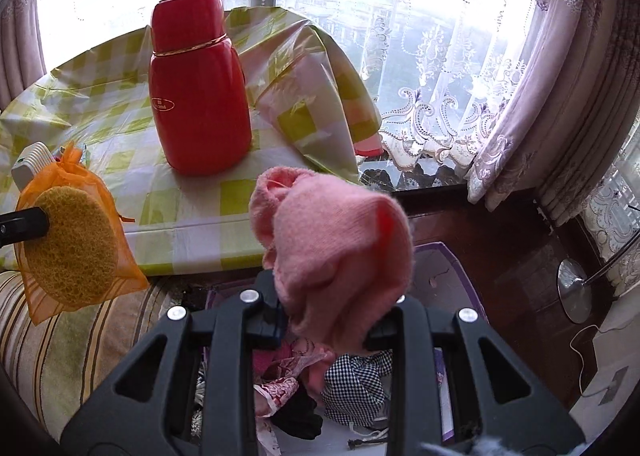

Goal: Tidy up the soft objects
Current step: 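Lower both tools into the box and open them to release the items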

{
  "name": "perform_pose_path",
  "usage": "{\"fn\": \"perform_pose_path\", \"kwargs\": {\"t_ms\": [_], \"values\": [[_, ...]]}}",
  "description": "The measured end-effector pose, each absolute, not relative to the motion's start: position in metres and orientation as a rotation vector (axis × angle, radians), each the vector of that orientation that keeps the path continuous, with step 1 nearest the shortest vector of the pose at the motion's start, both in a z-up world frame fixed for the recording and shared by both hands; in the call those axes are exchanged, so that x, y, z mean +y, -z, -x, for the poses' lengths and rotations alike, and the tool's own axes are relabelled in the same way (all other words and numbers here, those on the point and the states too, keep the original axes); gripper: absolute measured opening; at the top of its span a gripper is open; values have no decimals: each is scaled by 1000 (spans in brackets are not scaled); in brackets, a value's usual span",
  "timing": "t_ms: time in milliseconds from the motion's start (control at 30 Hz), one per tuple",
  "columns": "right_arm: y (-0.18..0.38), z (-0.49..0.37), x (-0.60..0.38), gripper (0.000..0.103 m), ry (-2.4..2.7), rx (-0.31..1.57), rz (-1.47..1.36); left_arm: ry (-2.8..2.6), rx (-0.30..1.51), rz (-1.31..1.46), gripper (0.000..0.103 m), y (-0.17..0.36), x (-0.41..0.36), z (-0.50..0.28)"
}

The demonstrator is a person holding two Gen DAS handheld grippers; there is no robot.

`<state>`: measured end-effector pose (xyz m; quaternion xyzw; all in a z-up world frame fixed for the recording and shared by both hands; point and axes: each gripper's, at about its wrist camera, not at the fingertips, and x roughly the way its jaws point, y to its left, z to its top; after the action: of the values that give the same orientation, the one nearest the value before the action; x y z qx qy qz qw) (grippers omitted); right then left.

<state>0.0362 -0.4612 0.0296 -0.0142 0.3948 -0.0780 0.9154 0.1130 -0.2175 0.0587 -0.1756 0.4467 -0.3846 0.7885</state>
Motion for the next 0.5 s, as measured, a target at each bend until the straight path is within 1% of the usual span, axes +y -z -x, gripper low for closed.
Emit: {"fn": "perform_pose_path", "kwargs": {"t_ms": [467,500], "values": [[-29,-26,-496,33,240,807,-13,957,1058,323,18,-49,-294,-97],[-29,-25,-498,33,245,806,-13,974,1059,320,19,-50,-299,-96]]}}
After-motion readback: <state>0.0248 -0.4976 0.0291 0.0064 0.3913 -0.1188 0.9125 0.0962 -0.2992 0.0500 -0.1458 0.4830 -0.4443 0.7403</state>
